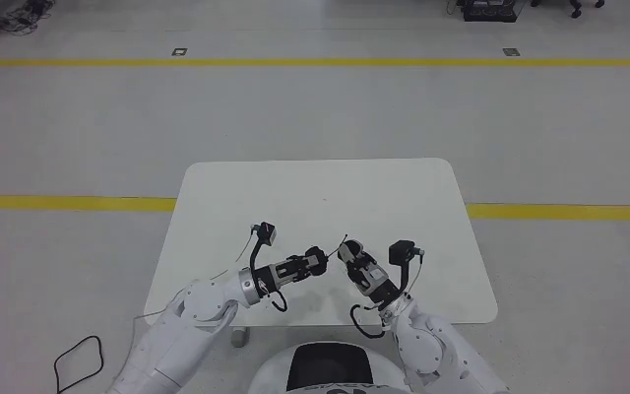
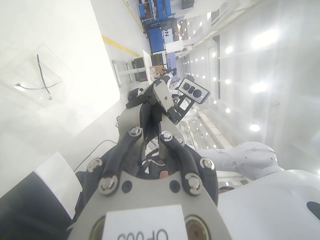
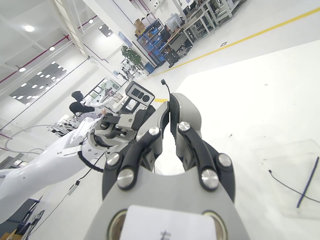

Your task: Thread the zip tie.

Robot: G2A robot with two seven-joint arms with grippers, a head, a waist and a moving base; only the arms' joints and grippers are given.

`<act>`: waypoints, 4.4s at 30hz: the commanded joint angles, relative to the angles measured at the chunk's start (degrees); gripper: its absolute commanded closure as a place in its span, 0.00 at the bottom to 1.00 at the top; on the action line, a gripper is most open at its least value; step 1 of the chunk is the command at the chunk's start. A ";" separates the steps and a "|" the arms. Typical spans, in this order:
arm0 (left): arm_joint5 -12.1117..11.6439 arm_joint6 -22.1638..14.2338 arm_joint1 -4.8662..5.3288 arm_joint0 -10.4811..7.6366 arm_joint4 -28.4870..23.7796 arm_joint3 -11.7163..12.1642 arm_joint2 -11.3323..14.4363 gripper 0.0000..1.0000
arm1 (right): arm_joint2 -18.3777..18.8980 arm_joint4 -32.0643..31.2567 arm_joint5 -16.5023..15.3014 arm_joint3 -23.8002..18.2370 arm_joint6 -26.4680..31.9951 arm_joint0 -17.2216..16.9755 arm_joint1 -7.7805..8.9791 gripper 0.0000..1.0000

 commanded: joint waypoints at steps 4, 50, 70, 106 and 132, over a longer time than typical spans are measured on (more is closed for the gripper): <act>0.00 -0.55 -0.04 -0.22 0.34 0.18 0.37 1.00 | 0.10 0.07 -0.04 -0.03 0.28 0.02 -0.01 1.00; 3.46 -6.06 0.07 -1.40 -17.35 4.51 -3.22 1.00 | 2.53 13.12 -1.54 -4.20 8.05 -0.80 1.32 0.00; 8.08 -18.23 0.13 -3.36 -32.35 7.96 -3.32 1.00 | 8.43 52.58 -1.54 -4.85 42.10 2.91 4.55 0.00; 11.34 -23.89 -0.94 -3.94 -43.52 9.14 1.55 1.00 | 9.95 81.27 1.15 13.65 72.61 9.41 -1.82 0.00; 16.95 -28.12 -3.34 -5.62 -58.21 12.55 7.08 1.00 | 5.91 90.89 2.37 18.55 79.79 12.69 -2.44 0.36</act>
